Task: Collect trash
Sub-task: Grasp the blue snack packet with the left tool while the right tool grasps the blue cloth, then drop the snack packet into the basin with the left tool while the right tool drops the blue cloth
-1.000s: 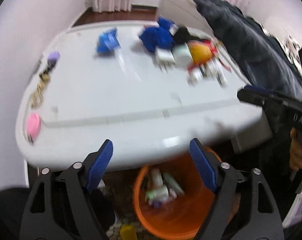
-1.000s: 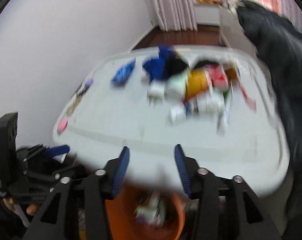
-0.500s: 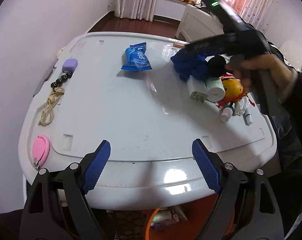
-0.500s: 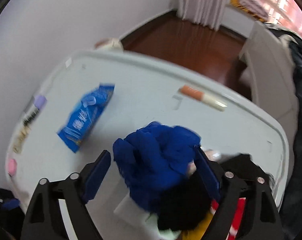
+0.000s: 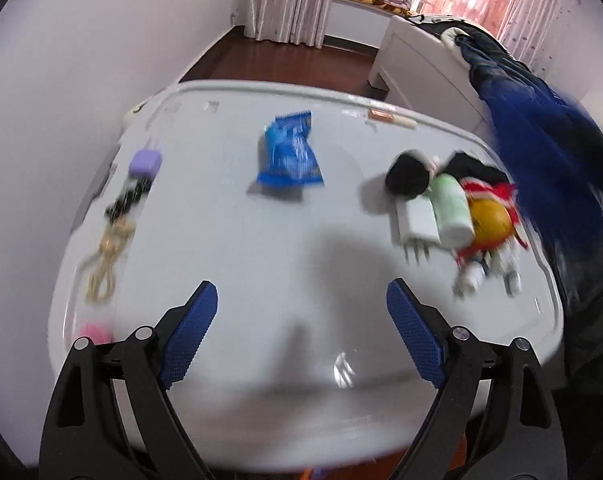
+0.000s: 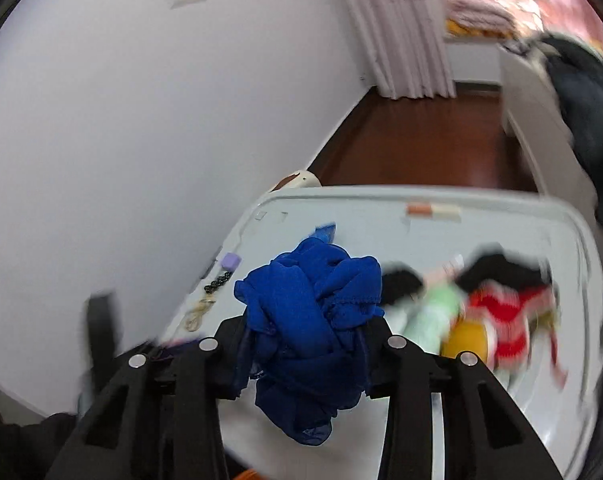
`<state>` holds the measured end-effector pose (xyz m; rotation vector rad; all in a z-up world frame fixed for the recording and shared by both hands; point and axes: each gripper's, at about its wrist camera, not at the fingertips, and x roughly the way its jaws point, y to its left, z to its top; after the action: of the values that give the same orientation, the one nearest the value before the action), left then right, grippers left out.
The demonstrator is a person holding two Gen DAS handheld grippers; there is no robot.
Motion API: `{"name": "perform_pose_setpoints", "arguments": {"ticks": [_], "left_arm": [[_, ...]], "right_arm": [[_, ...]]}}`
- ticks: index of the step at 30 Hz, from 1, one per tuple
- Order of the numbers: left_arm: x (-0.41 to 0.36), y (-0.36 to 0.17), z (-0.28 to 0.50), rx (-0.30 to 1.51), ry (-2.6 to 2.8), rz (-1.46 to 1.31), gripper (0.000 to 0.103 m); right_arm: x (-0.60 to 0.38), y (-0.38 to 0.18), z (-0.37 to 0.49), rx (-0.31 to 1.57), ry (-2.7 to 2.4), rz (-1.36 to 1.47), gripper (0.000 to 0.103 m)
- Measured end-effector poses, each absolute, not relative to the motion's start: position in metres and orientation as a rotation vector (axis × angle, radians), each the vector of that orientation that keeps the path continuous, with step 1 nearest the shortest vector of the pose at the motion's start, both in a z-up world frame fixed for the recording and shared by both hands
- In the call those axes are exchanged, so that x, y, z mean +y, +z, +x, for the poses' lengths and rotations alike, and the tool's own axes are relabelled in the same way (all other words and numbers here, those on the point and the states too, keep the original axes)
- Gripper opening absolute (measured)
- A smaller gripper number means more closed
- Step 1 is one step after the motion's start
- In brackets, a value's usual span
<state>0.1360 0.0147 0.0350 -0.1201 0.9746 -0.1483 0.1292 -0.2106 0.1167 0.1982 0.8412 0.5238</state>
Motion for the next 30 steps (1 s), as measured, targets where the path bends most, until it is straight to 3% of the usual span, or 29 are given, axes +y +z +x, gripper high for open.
{"name": "perform_pose_setpoints", "arguments": {"ticks": [10,12,13,15,17,21,30], "left_arm": [[0.003,0.004,0.275,0.997,-0.060,-0.061,0.084],[0.001,-0.010,0.290,1.023,-0.036,-0.030,0.062],[-0.001,-0.022,0.298,1.061,-0.036,-0.006,0.044],[-0.010,-0.021,0.297,1.009,-0.023,0.089,0.038],[-0.017,-0.020,0.290,0.977,-0.031,0.143,0.029],[-0.015,-0.003,0.261,0.965,-0.037,0.096,0.028],[-0.018,0.089,0.062,0.891,-0.263,0.084,0.028]], "right_arm": [[-0.252,0.063,0.085,0.861,0.375,0.251,0.041],[-0.259,0.061,0.090,0.866,0.382,0.298,0.042],[-0.263,0.061,0.091,0.870,0.378,0.319,0.042],[-0.267,0.063,0.088,0.878,0.371,0.343,0.042],[-0.268,0.064,0.084,0.875,0.379,0.350,0.042],[-0.264,0.064,0.083,0.870,0.352,0.308,0.042],[-0.259,0.071,0.036,0.843,0.366,0.256,0.042]]}}
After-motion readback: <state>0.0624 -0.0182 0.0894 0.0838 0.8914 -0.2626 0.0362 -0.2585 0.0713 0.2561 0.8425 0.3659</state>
